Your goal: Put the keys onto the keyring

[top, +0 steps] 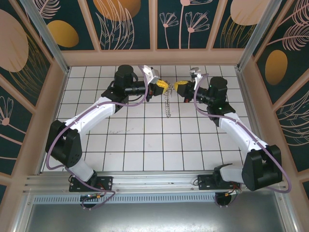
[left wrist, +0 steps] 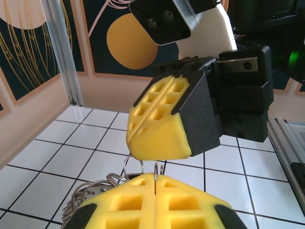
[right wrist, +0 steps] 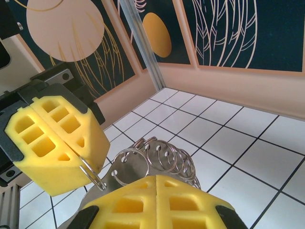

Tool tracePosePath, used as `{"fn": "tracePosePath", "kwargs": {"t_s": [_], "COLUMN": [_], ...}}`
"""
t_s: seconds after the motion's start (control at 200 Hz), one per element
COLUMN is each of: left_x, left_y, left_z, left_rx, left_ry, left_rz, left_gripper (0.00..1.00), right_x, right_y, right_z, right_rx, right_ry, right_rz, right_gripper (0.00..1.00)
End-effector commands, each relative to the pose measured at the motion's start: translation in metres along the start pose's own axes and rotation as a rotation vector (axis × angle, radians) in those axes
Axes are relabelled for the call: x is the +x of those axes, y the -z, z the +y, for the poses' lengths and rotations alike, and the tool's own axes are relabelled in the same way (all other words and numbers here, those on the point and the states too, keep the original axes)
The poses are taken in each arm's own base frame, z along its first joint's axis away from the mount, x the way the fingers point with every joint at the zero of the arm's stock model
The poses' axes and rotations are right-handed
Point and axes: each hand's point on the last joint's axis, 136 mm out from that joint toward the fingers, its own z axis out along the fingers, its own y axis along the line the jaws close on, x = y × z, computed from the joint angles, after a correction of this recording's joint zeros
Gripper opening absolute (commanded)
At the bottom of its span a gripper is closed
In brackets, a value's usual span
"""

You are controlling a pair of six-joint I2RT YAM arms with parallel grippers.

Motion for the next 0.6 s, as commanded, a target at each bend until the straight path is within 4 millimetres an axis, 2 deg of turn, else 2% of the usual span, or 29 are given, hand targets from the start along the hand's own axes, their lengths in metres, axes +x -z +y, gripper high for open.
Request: {"fn": "tracePosePath", "kwargs": {"t_s": [0.0, 0.405, 0.596], "left_x": [-0.024, -0.020, -0.016], "left_y": [0.000, -0.002, -0.002], "left_z": [-0.006, -0.003, 0.000], "left_rx": [0.022, 0.013, 0.001], "left_ry": [-0.078, -0.066, -0.057], "left_rz": [-0.053, -0.039, -0.025], "left_gripper": [0.00, 0.00, 0.00], "right_x": [-0.007, -0.020, -0.016], "right_y": [0.004, 0.022, 0.022], "right_z": [0.004, 0.027, 0.027], "right_rx": [-0.009, -0.036, -0.030], "right_ry": [0.019, 0.037, 0.023], "right_rz": [-0.031, -0.066, -0.054], "right_gripper": [0.00, 0.00, 0.00]}}
